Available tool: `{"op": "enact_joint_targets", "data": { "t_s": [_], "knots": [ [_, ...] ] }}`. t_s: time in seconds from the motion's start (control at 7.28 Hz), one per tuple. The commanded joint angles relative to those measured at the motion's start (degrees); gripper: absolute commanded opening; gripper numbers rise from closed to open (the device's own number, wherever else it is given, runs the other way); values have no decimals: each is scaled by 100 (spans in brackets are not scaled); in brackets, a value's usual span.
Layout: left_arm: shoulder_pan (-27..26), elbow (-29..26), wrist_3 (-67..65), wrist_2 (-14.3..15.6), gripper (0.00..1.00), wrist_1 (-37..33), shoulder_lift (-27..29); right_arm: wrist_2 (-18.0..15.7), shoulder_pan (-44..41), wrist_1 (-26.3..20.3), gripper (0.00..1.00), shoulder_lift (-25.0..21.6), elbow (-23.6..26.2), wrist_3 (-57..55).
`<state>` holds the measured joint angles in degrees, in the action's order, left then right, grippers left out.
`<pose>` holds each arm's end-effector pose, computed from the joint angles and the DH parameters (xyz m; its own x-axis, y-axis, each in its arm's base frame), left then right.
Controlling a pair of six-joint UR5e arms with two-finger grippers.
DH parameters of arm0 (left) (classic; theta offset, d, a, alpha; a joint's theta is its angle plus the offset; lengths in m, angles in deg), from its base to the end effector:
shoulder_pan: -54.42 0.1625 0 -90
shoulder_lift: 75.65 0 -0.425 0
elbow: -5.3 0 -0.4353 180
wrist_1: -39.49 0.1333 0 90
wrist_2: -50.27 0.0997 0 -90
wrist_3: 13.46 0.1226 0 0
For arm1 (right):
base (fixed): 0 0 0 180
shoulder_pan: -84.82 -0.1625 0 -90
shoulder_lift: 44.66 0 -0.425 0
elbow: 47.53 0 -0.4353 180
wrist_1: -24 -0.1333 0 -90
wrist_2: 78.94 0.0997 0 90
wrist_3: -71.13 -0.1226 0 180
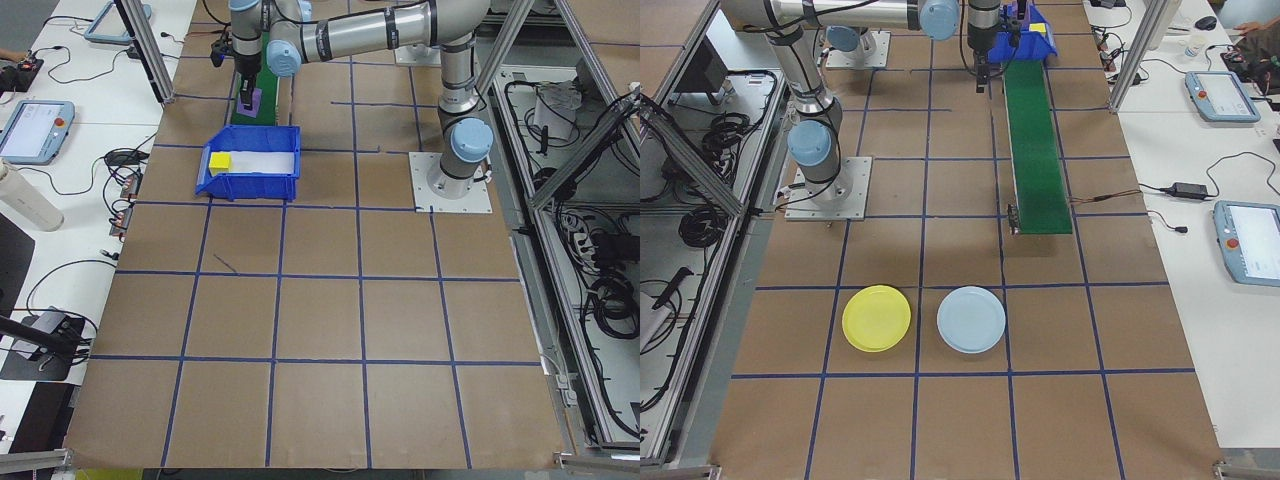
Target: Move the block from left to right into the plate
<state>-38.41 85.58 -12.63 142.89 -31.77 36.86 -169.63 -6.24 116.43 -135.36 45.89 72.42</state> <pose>-0.1621 -0.6919 0.3473 -0.9972 0.0590 -0.0470 0.0636 0.9926 -0.1030 0.1416 -0.5262 0.4437 -0.9991 -0.0411 0.0119 -0.0410 0.9991 0.0053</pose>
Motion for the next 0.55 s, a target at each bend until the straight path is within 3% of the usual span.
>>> {"op": "enact_joint_targets", "data": {
  "t_s": [0.0, 0.41],
  "knots": [
    [-525, -338, -372, -7, 24, 198, 637, -1, 0, 3, 100, 0, 0, 3],
    [-552, -58, -276, -43, 25, 314, 929, 7, 0, 3, 100, 0, 0, 3]
  ]
}}
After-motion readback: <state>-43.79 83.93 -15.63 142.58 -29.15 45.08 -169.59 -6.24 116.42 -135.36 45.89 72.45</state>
